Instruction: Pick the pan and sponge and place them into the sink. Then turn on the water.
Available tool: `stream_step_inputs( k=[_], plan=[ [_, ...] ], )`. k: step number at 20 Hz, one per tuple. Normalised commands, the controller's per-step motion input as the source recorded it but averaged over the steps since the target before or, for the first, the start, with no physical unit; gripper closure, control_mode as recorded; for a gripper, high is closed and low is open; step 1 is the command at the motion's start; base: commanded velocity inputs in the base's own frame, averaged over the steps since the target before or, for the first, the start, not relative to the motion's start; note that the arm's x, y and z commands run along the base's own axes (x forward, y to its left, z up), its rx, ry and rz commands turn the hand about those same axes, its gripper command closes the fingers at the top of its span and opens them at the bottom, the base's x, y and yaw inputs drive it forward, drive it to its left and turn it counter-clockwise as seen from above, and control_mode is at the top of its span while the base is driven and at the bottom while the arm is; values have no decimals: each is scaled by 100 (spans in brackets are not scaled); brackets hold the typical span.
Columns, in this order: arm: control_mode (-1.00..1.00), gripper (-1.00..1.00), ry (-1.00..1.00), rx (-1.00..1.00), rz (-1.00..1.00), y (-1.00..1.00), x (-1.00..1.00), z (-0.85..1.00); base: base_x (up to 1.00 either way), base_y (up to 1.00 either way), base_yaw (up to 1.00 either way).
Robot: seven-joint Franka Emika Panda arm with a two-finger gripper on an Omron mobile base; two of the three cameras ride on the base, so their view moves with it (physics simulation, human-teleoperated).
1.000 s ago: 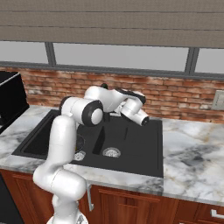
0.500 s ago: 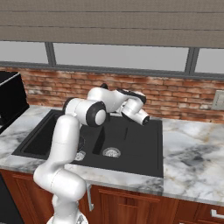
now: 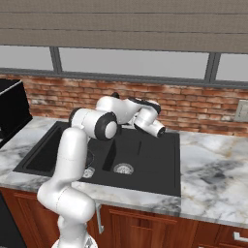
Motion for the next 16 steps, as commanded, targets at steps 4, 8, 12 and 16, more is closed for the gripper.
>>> stream_step_inputs(
  k=[4, 8, 12, 16],
  plan=[
    [-100, 100, 15, 4, 0, -33, 2, 0, 0, 0, 0],
    [-100, 100, 16, 10, -1, -65, 2, 0, 0, 0, 0],
    [-100, 100, 13, 12, -2, -83, 0, 0, 0, 0, 0],
    [-100, 100, 12, 10, -3, -79, 0, -2, 0, 0, 0]
  ],
)
